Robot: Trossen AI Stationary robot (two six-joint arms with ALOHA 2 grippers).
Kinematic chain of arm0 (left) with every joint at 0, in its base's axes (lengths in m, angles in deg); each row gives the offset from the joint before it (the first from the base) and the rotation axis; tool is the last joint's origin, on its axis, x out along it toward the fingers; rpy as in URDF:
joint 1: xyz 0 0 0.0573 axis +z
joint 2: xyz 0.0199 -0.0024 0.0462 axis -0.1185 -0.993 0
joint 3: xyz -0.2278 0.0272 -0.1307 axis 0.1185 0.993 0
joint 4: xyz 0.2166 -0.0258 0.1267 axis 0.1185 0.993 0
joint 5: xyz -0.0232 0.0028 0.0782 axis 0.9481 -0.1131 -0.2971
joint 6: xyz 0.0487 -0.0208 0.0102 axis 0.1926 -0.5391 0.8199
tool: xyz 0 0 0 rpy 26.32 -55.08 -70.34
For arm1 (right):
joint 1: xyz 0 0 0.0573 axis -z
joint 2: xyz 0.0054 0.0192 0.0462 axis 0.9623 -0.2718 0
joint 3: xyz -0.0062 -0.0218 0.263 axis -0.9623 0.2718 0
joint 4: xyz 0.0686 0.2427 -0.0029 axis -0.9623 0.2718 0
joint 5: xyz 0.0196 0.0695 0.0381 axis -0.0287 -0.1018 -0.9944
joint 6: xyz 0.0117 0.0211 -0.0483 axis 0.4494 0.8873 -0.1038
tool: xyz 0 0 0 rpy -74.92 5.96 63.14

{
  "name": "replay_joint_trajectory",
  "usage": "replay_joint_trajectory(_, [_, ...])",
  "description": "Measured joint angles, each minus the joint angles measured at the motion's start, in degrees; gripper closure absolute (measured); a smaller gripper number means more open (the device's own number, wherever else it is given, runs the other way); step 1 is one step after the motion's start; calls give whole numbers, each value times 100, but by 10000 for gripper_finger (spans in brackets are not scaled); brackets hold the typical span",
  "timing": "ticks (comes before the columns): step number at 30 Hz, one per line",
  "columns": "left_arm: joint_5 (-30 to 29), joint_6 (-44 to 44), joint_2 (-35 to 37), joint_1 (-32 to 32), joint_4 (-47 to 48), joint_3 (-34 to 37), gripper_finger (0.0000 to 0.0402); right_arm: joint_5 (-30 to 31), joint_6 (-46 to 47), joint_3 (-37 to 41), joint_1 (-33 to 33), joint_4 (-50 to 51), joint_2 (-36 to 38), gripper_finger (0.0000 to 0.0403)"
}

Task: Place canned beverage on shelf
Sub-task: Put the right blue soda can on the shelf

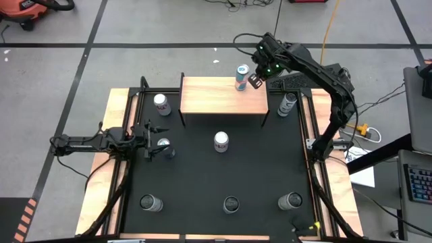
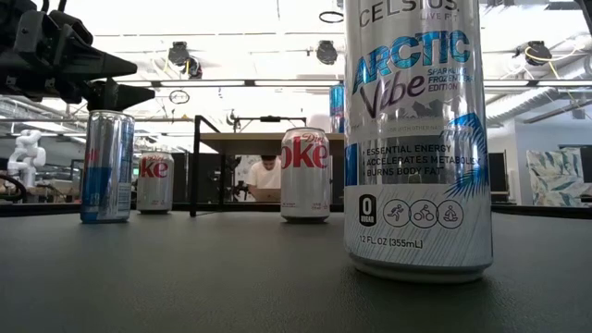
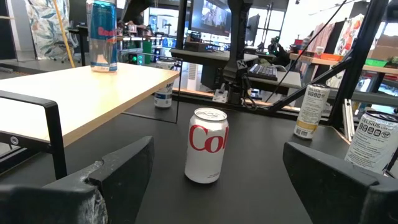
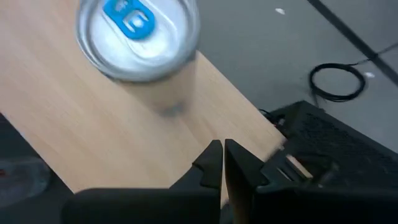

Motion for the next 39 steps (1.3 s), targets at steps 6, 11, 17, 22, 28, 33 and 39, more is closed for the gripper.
replay_joint_trajectory(6, [0, -7, 2, 0, 0, 0, 41, 368, 5, 0, 0, 295, 343, 403])
replay_joint_trajectory(11, [0, -43, 1, 1, -2, 0, 41, 515, 58, 0, 0, 441, 670, 403])
replay_joint_trajectory(17, [-4, -44, 1, 1, -2, 1, 41, 507, 156, 0, 0, 429, 1073, 403])
replay_joint_trajectory(22, [-7, -45, 0, 1, -3, 2, 41, 505, 94, -1, 0, 417, 1287, 403])
replay_joint_trajectory(28, [-13, -46, 1, 0, -4, 2, 41, 263, -38, -2, 2, 25, 1141, 403])
replay_joint_trajectory(33, [-17, -46, 2, 1, -6, 2, 41, -449, -10, -2, -1, -409, 744, 403])
replay_joint_trajectory(39, [-18, -46, 2, 0, -4, 2, 41, -429, -3, 0, 43, -479, 181, 403])
